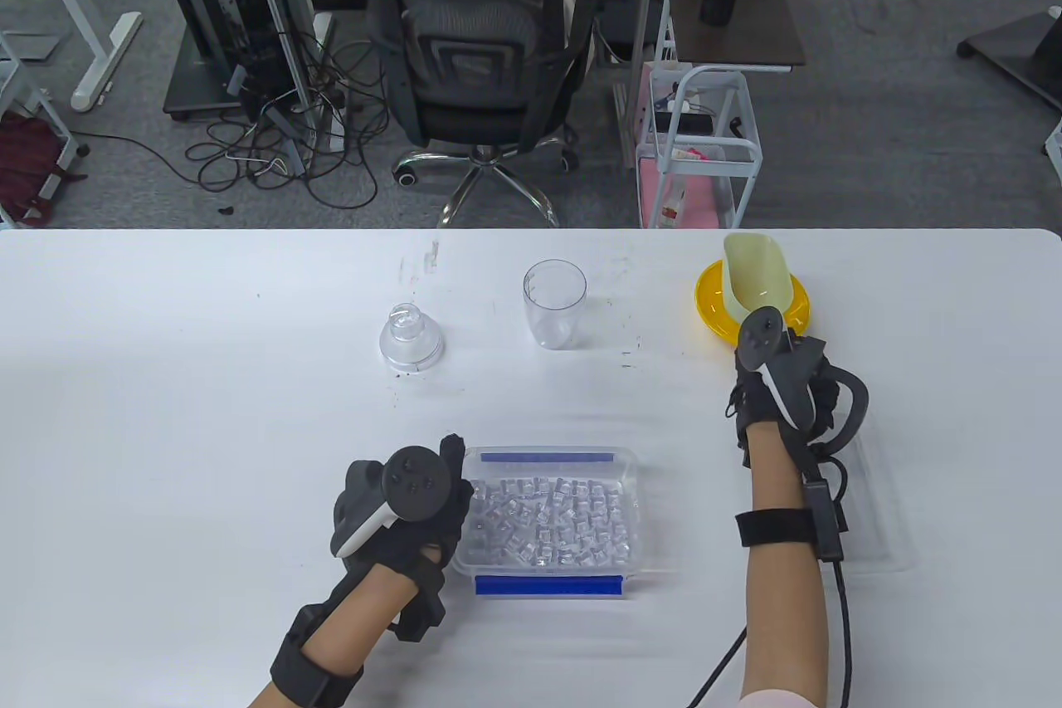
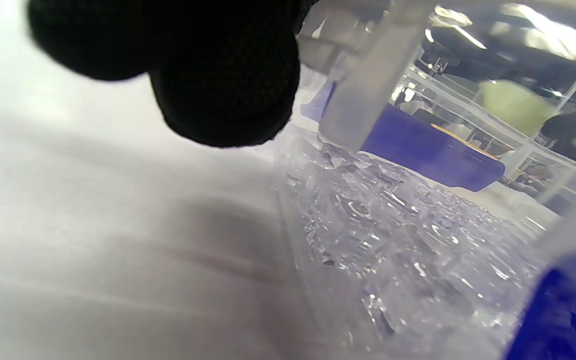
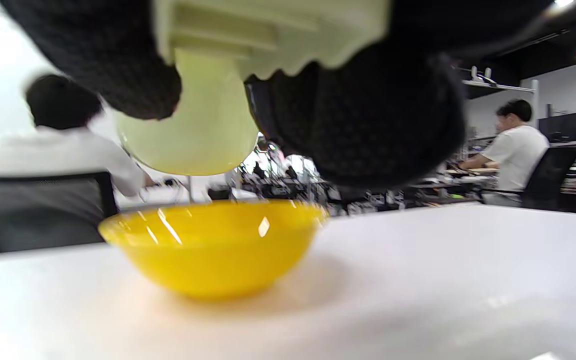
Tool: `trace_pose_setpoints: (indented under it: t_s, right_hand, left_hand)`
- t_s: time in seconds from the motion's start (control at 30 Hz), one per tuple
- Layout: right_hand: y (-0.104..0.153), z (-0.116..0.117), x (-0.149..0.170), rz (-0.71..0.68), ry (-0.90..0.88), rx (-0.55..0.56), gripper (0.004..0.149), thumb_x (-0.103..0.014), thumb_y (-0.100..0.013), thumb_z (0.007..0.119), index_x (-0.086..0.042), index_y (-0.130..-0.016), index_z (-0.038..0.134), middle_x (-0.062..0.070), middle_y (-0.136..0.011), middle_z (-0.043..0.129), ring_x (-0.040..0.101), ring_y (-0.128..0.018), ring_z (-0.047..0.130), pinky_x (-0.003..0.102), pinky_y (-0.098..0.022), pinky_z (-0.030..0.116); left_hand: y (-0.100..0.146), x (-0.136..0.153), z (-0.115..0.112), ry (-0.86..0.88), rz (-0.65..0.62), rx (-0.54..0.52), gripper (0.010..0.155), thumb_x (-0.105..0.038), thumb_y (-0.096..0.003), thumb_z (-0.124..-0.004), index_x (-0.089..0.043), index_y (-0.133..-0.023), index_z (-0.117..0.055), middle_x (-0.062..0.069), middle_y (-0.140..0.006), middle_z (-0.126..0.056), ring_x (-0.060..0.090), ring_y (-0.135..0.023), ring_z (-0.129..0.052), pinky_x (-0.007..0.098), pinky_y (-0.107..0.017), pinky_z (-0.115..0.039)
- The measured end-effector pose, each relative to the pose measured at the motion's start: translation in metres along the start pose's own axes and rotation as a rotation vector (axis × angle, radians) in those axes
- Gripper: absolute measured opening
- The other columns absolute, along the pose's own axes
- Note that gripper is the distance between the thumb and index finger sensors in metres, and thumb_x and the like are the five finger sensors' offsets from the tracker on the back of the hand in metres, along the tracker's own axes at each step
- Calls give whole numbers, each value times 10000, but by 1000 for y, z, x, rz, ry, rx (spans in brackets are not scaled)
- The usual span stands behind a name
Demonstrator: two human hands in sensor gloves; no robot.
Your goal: Shake ice in a plastic shaker with both hands
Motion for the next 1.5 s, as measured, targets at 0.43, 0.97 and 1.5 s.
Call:
trace_pose_setpoints:
  t_s: [0.43,0.97,1.5]
  right_hand:
    - [88,-101,35,-206,-518,-188,586,-331,-435,879,69,-859,818,307,-673,910,309,-271,936,278,-85,773]
    - [150,-101,-52,-688,-286,-494,539,-314,-398,907,-26,-853,923,269,-489,1012,227,-74,876,236,42,723]
    - [171,-87,-80,-731,-106,-414,478,-331,-435,844,-7,-756,984,227,-352,1035,222,-15,865,245,77,707]
  left_hand:
    - [1,0,-1,-1,-5,-20,635,-331,-567,-560,-52,-1118,-407,225,-657,-923,235,-340,-980,340,-251,-849]
    - [2,2,-2,2,-18,-37,634,-333,-567,-549,-27,-1106,-412,212,-641,-928,219,-324,-979,331,-239,-850]
    - [3,1,-3,-14,-18,-47,630,-328,-567,-550,-22,-1102,-419,216,-634,-931,224,-319,-978,336,-237,-850]
Point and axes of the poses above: the tracker on the back of each hand, its own x axis roughly to the little-finger side, its own y axis roughly from the fingertips to the wrist, z = x × y, the point moved 2 cm from there along -y, roughly from the wrist to the fingertips
